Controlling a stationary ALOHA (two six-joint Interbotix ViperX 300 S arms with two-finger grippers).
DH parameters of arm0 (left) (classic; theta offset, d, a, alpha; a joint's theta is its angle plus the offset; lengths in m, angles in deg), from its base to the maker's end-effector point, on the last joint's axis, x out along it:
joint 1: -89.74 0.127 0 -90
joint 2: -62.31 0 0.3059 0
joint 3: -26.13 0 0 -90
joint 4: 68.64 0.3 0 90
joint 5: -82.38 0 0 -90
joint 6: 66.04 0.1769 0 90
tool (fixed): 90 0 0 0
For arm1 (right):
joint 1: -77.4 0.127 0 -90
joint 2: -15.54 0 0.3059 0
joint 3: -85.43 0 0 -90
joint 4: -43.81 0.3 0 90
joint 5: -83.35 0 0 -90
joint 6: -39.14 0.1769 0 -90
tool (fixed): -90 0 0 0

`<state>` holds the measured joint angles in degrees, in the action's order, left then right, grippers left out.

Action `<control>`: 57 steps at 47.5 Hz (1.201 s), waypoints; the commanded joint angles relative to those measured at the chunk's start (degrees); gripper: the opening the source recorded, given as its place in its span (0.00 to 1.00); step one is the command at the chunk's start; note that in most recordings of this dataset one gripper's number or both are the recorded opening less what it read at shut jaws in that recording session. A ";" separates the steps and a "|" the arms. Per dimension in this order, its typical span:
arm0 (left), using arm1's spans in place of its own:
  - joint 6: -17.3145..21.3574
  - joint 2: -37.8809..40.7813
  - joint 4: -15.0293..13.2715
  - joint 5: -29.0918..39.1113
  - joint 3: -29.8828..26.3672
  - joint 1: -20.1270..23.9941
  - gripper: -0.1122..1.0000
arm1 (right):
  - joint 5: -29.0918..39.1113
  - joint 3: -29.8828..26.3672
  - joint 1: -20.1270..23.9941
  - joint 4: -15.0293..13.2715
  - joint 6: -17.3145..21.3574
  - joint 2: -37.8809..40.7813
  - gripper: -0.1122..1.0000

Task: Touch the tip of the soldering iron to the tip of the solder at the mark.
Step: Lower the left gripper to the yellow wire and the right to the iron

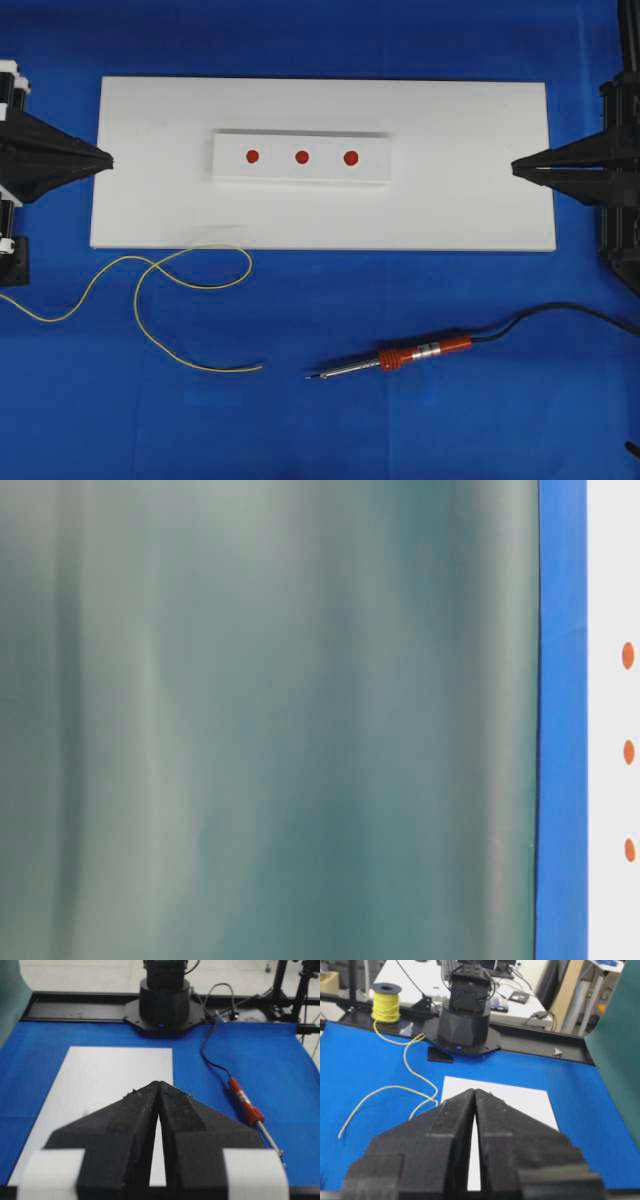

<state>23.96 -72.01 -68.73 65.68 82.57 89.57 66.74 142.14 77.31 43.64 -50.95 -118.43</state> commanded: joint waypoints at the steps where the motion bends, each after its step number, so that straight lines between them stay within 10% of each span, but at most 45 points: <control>1: -1.14 1.32 0.00 0.97 -1.41 -1.14 0.10 | -0.26 -1.93 1.23 0.35 0.53 0.35 0.10; 20: -1.93 5.98 0.09 1.14 -0.62 -7.29 0.10 | 2.02 -1.76 7.73 0.35 4.92 3.96 0.05; 30: -2.02 10.90 0.09 -1.05 0.18 -11.43 0.12 | 1.76 -1.14 11.78 0.44 8.96 8.88 0.28; 43: -2.46 20.04 0.09 -6.06 2.46 -17.75 0.77 | -5.80 0.79 15.91 1.58 11.69 20.65 0.93; 47: -3.16 23.91 0.00 -8.79 2.99 -18.90 0.89 | -10.28 2.11 17.05 3.34 11.69 25.05 0.91; 57: -3.96 36.30 0.00 -19.51 4.57 -19.95 0.84 | -24.87 3.87 22.32 7.91 11.69 38.50 0.91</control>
<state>20.18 -39.31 -68.73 50.21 87.32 70.15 46.97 146.53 97.53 50.05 -39.17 -84.07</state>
